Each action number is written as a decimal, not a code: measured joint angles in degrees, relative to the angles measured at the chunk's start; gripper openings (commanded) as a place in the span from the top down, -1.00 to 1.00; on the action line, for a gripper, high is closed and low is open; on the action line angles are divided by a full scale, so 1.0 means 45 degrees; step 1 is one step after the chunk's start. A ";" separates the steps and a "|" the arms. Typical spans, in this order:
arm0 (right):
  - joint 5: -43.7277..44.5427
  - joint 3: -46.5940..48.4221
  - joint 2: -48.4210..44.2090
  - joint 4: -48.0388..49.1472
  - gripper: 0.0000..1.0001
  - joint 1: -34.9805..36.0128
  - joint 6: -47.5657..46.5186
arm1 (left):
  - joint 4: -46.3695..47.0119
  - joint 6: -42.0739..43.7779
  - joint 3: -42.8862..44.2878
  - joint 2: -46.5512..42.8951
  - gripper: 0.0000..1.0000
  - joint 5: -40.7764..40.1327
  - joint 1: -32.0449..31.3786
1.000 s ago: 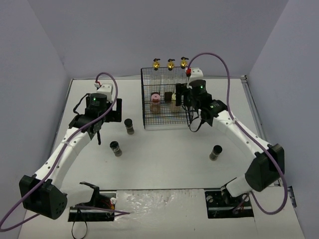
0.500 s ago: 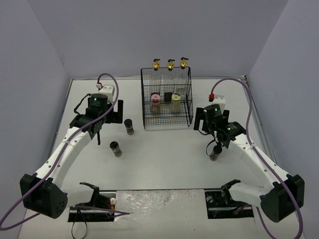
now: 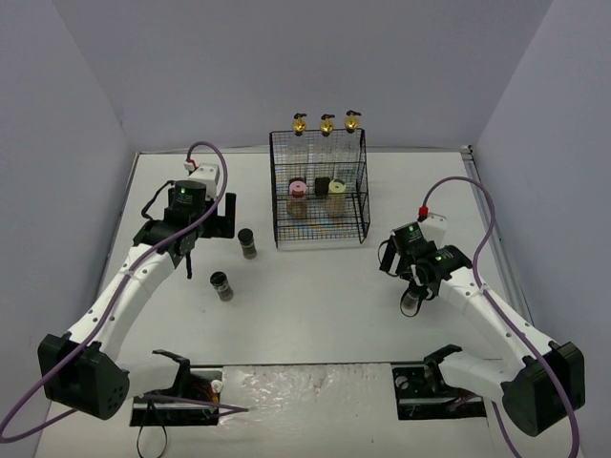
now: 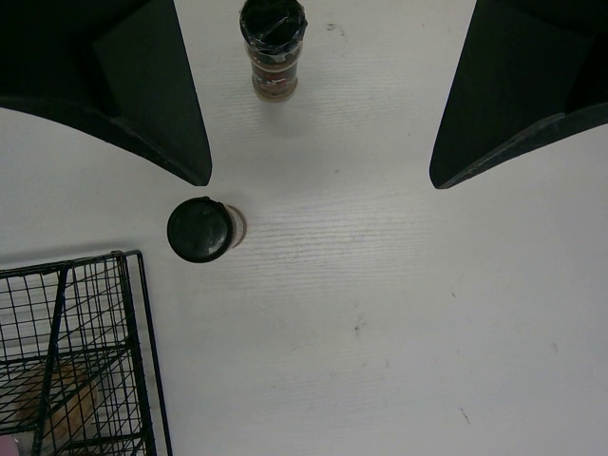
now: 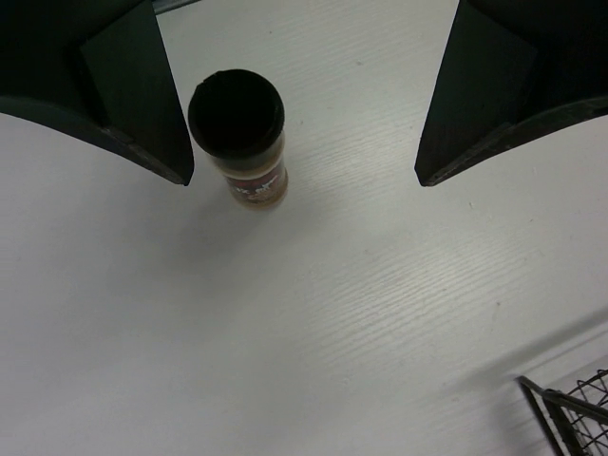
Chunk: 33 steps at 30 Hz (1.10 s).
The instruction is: Organize the condiment bottles
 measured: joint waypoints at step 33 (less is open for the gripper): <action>-0.0468 -0.0206 0.0265 -0.1053 0.98 -0.0321 0.1673 | -0.0015 0.0185 0.0000 -0.0003 -0.94 -0.0051 0.0000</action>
